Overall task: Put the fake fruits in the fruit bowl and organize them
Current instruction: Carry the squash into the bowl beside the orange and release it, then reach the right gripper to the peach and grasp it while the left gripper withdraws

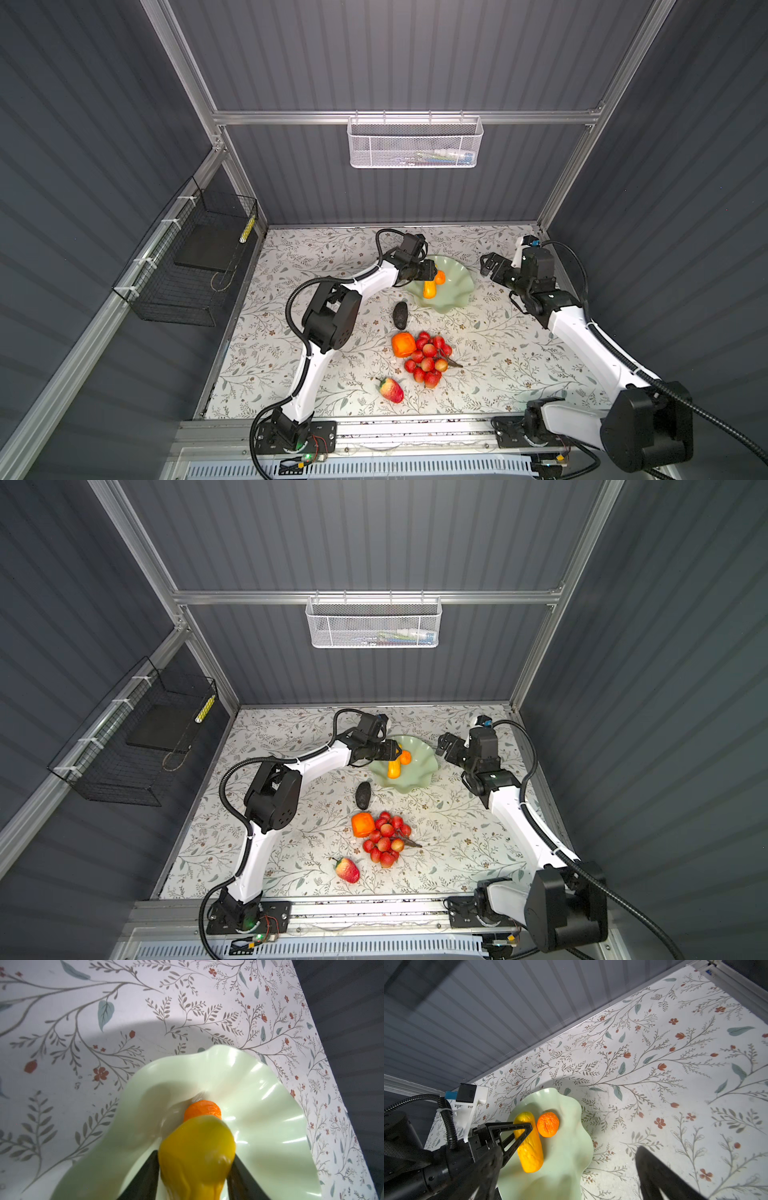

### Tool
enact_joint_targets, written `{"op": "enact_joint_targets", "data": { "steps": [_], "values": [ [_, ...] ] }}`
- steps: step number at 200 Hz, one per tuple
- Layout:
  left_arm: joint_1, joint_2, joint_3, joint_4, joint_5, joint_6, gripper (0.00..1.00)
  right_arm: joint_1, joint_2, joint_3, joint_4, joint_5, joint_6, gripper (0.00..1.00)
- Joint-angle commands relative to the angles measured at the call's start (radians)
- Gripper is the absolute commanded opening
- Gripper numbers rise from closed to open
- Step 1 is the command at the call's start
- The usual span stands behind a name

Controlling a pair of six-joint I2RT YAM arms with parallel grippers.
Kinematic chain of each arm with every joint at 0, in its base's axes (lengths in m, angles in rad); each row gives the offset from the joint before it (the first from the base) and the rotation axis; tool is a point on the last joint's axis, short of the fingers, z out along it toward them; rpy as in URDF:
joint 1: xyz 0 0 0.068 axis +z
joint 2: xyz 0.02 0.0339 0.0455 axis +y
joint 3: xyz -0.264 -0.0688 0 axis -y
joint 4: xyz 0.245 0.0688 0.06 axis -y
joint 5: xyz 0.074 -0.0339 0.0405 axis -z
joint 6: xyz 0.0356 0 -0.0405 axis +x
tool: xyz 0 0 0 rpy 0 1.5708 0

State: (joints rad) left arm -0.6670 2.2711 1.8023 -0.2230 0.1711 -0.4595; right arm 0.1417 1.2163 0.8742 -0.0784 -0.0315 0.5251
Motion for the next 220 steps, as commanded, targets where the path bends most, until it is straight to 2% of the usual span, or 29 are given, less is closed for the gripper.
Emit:
{"op": "enact_joint_targets", "data": {
  "steps": [1,42,75,120,147,181,199,220],
  "values": [
    [-0.003,0.010,0.027,-0.010,-0.006,-0.019,0.59,-0.007,-0.017,-0.007,-0.015,-0.012,-0.010,0.99],
    [-0.003,-0.065,-0.030,0.051,-0.015,-0.016,0.65,-0.003,-0.021,0.005,-0.029,-0.102,-0.032,0.98],
    [-0.001,-0.200,-0.106,0.127,-0.117,0.029,0.72,0.070,0.003,0.030,-0.116,-0.160,-0.117,0.97],
    [0.023,-0.464,-0.356,0.258,-0.413,0.097,0.90,0.327,0.003,-0.018,-0.165,-0.180,-0.254,0.95],
    [0.095,-0.647,-0.588,0.349,-0.485,0.043,0.97,0.522,0.010,-0.046,-0.173,-0.155,-0.363,0.93],
    [0.213,-0.874,-0.828,0.370,-0.575,-0.028,1.00,0.755,0.049,-0.046,-0.191,-0.112,-0.454,0.91],
    [0.226,-0.982,-0.909,0.331,-0.667,-0.017,1.00,0.843,0.091,-0.042,-0.199,-0.126,-0.485,0.89],
    [0.228,-1.100,-0.984,0.288,-0.748,-0.011,1.00,0.939,0.172,-0.015,-0.242,-0.075,-0.524,0.86]
  ]
}}
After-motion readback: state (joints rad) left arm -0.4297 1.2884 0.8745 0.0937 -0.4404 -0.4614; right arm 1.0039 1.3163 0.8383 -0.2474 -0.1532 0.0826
